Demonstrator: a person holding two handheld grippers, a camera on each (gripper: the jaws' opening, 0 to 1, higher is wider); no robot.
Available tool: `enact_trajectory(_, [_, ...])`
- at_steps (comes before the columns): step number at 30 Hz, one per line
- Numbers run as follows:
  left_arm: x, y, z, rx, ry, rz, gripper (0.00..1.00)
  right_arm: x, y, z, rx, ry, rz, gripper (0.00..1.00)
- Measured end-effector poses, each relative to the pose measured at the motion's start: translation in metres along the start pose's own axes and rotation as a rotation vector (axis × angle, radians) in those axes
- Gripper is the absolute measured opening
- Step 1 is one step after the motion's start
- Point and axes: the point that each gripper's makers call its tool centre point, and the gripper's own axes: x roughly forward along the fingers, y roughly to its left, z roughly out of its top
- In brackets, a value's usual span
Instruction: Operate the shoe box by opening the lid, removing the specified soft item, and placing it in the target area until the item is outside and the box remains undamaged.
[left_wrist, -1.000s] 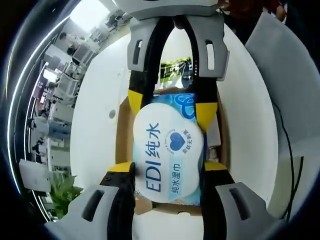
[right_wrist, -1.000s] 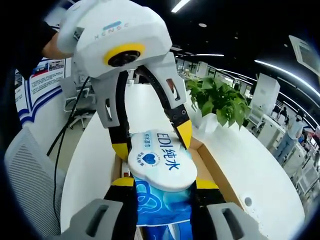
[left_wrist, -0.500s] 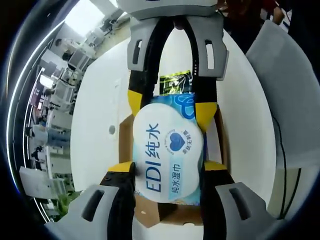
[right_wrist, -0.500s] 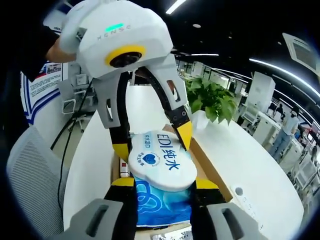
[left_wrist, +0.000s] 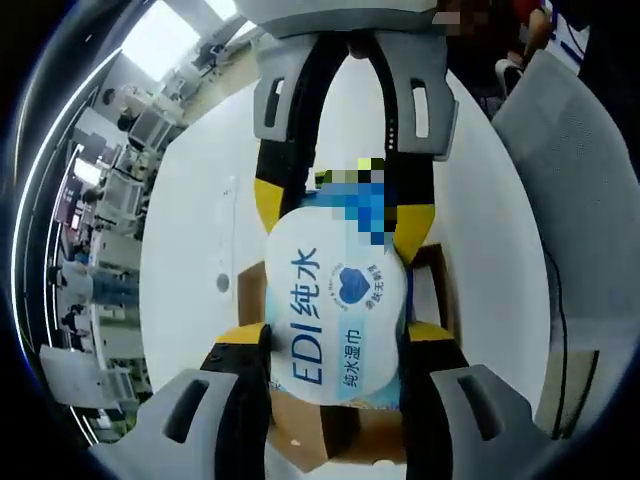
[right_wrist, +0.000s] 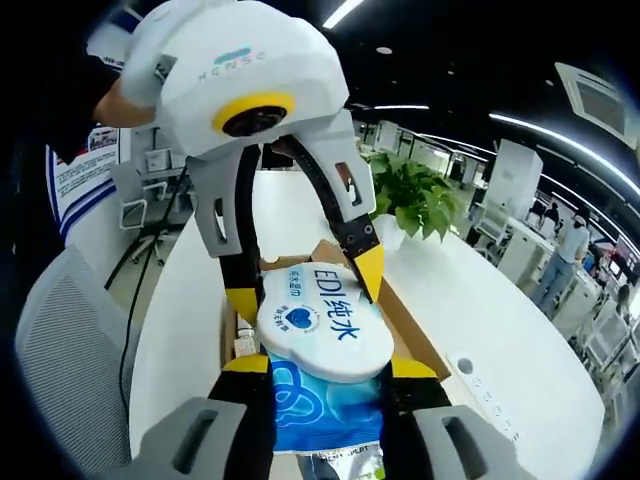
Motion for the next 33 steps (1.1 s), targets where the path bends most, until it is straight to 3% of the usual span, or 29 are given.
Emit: enact_trajectory(33, [0.045, 0.011, 0.074, 0.030, -0.041, -0.043, 0.50, -0.055, -0.037, -0.056, 0.031, 0.050, -0.044, 0.35])
